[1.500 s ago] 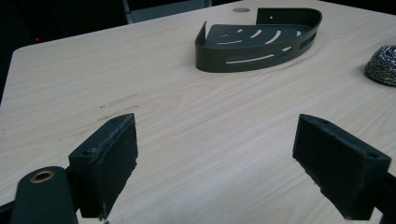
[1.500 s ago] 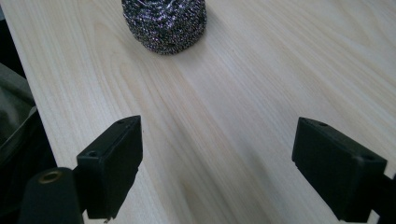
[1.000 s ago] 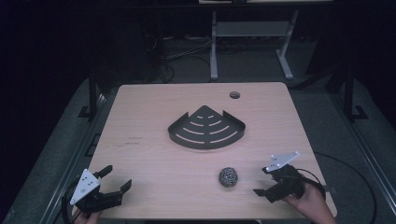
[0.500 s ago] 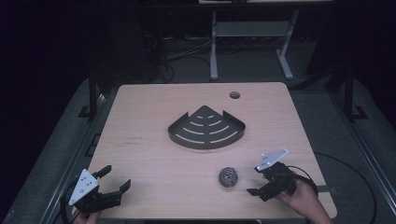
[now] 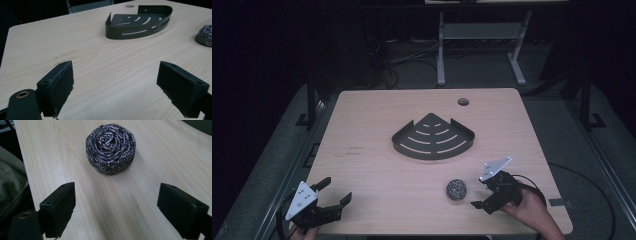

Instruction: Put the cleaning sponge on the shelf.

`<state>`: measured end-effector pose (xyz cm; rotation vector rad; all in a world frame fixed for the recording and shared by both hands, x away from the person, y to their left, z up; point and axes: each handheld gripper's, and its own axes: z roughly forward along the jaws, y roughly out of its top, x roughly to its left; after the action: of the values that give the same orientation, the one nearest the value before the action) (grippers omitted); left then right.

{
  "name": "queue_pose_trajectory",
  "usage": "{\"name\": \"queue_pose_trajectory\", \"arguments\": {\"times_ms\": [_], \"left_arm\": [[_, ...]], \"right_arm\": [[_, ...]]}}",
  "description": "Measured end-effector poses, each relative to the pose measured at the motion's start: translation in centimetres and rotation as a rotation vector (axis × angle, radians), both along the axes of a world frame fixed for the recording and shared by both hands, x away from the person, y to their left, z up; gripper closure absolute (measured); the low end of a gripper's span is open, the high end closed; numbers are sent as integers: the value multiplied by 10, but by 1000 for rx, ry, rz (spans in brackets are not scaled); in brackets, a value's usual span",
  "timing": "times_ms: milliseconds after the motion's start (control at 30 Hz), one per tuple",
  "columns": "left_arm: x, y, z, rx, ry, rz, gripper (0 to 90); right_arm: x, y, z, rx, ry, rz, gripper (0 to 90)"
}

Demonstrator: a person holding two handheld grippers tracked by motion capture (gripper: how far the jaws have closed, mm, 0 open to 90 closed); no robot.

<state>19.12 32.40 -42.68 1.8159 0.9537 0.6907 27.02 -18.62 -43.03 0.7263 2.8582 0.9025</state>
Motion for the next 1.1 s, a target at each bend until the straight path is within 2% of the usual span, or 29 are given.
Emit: {"name": "queue_pose_trajectory", "arguments": {"times_ms": [1100], "left_arm": [[-1,1,1,-1,-4,2,132]], "right_arm": [[18,36,0,-62,10,61,143]]}}
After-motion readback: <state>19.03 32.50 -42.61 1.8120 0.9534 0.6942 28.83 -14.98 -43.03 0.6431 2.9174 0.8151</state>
